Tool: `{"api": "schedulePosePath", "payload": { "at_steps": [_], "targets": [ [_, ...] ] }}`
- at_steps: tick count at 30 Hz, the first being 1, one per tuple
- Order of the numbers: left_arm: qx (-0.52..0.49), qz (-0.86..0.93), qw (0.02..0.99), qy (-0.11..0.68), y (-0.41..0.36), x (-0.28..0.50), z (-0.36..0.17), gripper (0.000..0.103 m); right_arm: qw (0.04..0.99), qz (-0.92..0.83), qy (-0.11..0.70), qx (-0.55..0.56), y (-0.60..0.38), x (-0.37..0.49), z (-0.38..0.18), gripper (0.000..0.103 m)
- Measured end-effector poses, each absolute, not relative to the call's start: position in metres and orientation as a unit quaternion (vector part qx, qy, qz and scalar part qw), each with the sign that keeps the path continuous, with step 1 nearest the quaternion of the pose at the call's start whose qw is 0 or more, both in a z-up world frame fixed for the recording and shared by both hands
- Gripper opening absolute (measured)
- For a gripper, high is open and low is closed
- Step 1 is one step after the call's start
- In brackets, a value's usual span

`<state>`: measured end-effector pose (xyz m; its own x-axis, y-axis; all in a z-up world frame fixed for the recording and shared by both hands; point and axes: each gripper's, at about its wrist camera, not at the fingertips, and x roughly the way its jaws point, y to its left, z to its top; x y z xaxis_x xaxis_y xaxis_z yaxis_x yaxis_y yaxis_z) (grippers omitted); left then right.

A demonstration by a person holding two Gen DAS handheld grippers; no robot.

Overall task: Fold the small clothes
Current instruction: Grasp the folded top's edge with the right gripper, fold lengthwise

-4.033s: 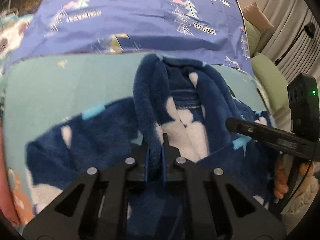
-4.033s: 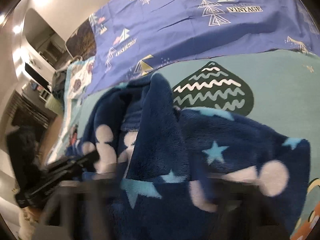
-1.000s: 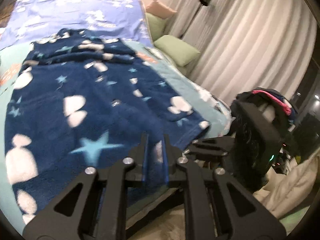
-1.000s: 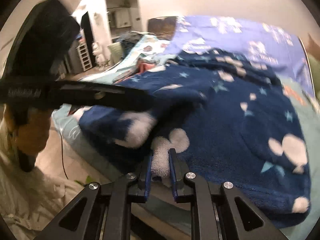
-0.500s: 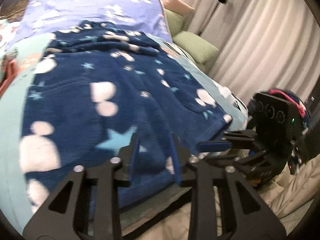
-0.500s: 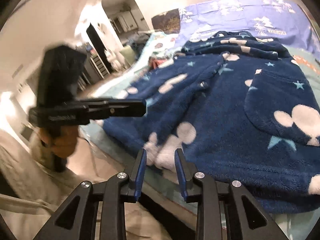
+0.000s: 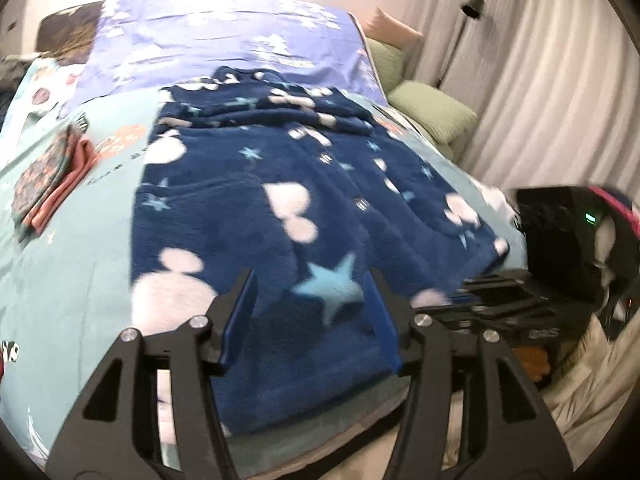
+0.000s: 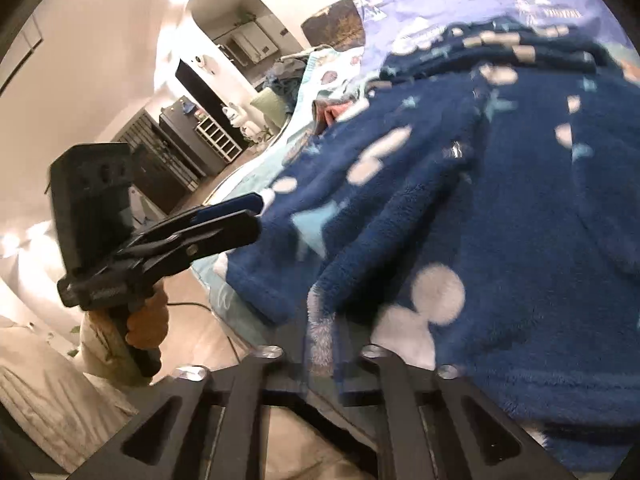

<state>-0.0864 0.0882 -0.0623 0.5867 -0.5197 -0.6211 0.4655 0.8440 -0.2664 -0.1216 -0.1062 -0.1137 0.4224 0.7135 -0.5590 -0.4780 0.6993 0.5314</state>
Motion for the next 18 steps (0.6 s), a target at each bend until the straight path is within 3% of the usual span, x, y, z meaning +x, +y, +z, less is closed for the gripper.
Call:
{"api": "schedulePosePath", "payload": {
  "at_steps": [4,7,10,18],
  "targets": [
    [-0.013,-0.253,0.895,0.366,0.089,-0.080,-0.073,0.066,0.849,0.328,0.386,0.149,-0.136,-0.133,-0.098,0.008],
    [0.028,-0.215,0.891,0.398,0.085,-0.071,-0.097,0.066,0.842,0.295,0.430,0.137,-0.149,-0.130,-0.118,0.008],
    [0.044,-0.210,0.896,0.389,0.084,-0.077,-0.102,0.066,0.829,0.295,0.451,0.152,-0.154,-0.132,-0.135,0.016],
    [0.031,-0.206,0.899,0.386,0.102,-0.084,-0.092,0.067,0.891,0.219,0.375,0.135,-0.224,-0.157,-0.089,0.051]
  ]
}}
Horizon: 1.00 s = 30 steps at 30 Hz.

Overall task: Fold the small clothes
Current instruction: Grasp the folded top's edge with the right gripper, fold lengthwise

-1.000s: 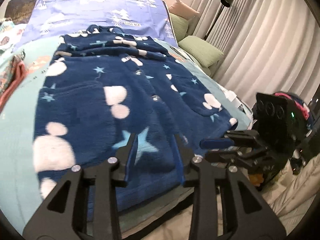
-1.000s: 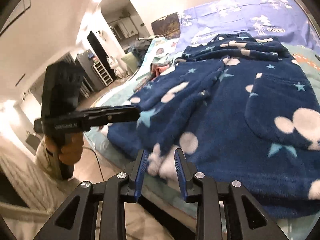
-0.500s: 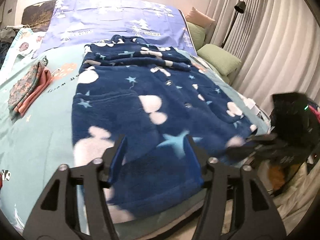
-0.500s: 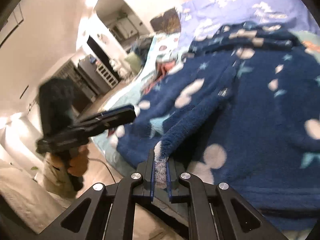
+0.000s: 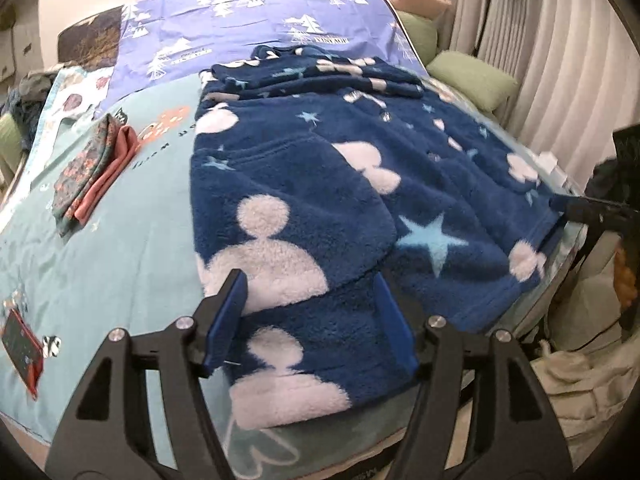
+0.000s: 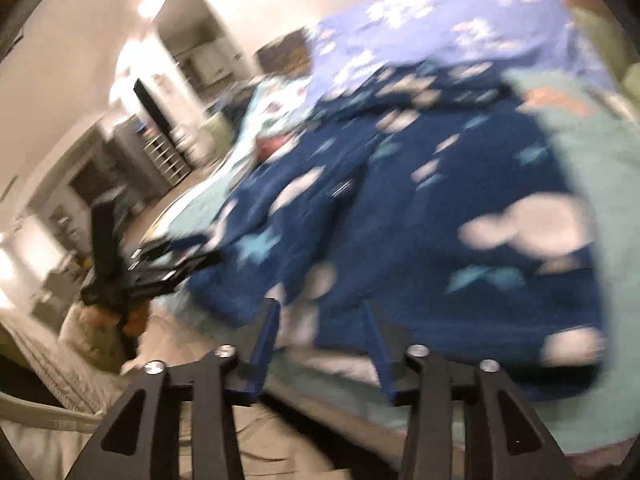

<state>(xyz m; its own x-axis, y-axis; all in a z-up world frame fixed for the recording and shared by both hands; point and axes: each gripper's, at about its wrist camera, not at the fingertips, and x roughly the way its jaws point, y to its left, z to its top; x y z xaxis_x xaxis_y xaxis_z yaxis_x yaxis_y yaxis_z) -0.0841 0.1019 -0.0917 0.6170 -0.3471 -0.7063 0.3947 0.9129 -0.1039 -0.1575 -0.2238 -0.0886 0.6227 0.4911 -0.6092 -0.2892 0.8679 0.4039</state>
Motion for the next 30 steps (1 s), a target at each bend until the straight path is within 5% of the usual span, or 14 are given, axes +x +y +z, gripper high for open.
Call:
{"api": "schedulePosePath", "payload": {
  "at_steps": [3,11,20,27,29,30],
  "targets": [
    [0.000,-0.196,0.899,0.390,0.113,-0.080,-0.089,0.076,0.906,0.130,0.370,0.158,-0.272,-0.155,-0.089,0.066],
    [-0.026,-0.176,0.877,0.447,0.131,-0.068,-0.113,0.082,0.872,0.066,0.408,0.263,-0.339,-0.153,-0.130,0.066],
    [-0.034,-0.203,0.870,0.449,0.123,-0.077,-0.119,0.081,0.875,0.096,0.402,0.253,-0.314,-0.153,-0.129,0.068],
    [-0.086,-0.208,0.863,0.452,0.129,-0.071,-0.117,0.057,0.876,0.090,0.410,0.238,-0.288,-0.135,-0.126,0.069],
    [-0.097,-0.211,0.859,0.456,0.132,-0.071,-0.117,0.031,0.881,0.081,0.412,0.220,-0.281,-0.134,-0.124,0.061],
    [-0.105,-0.213,0.857,0.458,0.134,-0.070,-0.117,0.027,0.881,0.080,0.412,0.218,-0.278,-0.134,-0.123,0.052]
  ]
}}
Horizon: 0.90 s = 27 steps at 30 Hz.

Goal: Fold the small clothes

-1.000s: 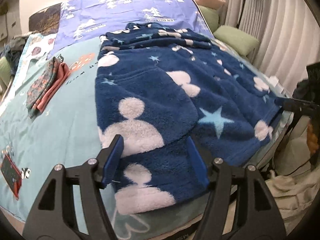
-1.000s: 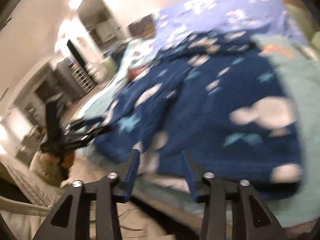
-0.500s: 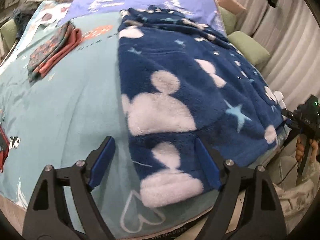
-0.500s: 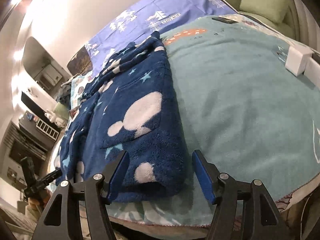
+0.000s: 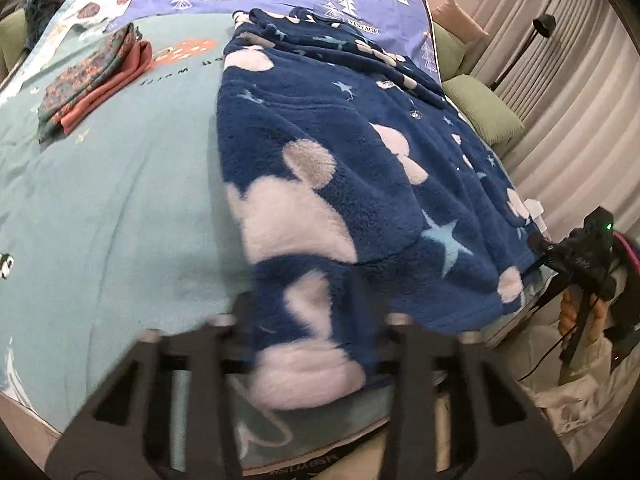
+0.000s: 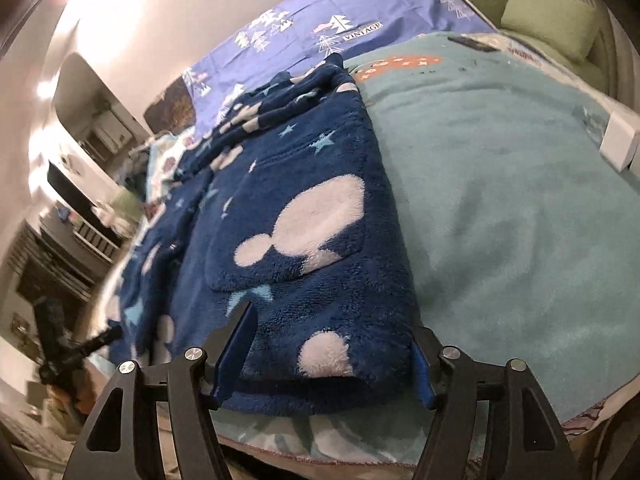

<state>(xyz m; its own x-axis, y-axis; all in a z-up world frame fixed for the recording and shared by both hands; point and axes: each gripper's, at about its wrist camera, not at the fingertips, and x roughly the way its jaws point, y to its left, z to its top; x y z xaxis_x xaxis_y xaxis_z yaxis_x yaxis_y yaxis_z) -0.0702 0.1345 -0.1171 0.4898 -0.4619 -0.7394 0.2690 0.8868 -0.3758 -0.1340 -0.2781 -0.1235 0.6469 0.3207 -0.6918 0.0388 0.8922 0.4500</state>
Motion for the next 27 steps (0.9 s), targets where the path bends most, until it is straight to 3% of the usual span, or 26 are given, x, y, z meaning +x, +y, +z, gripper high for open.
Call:
{"api": "schedulePosePath", "payload": {
  "at_steps": [1,2,4,27],
  "targets": [
    [-0.116,-0.215,0.854,0.460,0.138,-0.070,-0.117,0.021,0.878,0.084,0.417,0.220,-0.277,-0.133,-0.124,0.023],
    [-0.125,-0.215,0.852,0.460,0.140,-0.069,-0.116,0.016,0.874,0.088,0.419,0.229,-0.277,-0.133,-0.124,0.015],
    [-0.134,-0.213,0.854,0.455,0.144,-0.071,-0.111,0.015,0.879,0.086,0.409,0.229,-0.277,-0.135,-0.119,0.012],
    [-0.091,-0.215,0.923,0.306,0.129,-0.059,0.000,0.013,0.904,0.149,0.295,0.270,-0.289,-0.122,-0.025,0.009]
  ]
}}
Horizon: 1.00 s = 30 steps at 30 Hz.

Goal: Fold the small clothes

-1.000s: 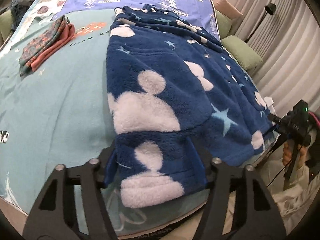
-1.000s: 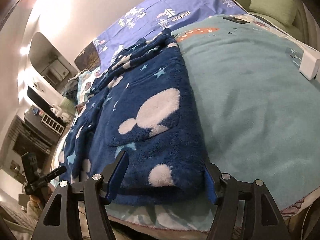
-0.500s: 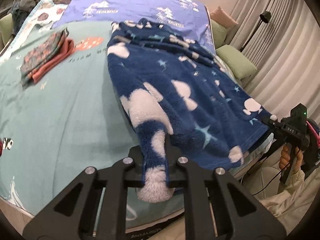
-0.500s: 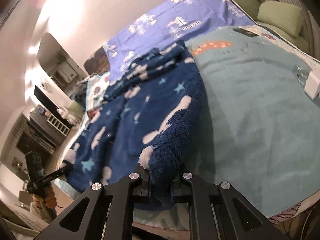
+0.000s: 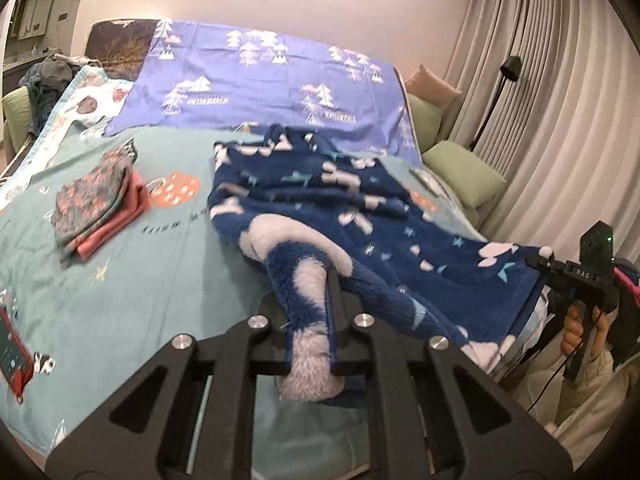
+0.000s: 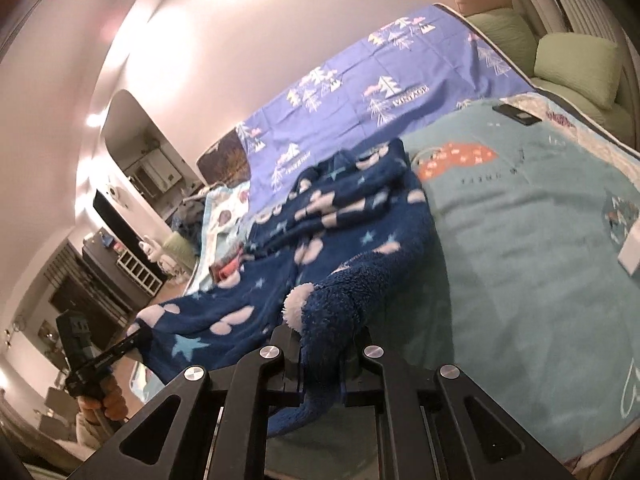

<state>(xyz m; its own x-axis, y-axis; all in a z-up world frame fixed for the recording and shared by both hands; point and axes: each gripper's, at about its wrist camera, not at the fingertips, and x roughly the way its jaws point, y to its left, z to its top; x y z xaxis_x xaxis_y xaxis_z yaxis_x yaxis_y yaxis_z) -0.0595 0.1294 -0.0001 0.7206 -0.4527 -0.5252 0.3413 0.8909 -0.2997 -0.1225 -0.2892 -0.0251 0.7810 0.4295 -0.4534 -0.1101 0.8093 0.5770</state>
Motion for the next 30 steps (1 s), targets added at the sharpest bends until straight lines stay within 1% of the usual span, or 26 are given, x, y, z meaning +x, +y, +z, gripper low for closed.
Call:
{"api": "schedulePosePath", "payload": {
  "at_steps": [6,17,30],
  "targets": [
    [-0.076,-0.217,0.934,0.274,0.119,-0.044,0.023,0.013,0.912,0.162,0.274,0.259,-0.288,-0.103,-0.004,0.009],
    [-0.082,-0.191,0.954,0.218,0.116,-0.004,0.060,0.013,0.925,0.172,0.221,0.257,-0.298,-0.053,0.034,0.009],
    [-0.063,-0.155,0.972,0.168,0.098,0.077,0.100,0.013,0.951,0.153,0.170,0.209,-0.297,0.036,0.079,0.009]
  ]
}}
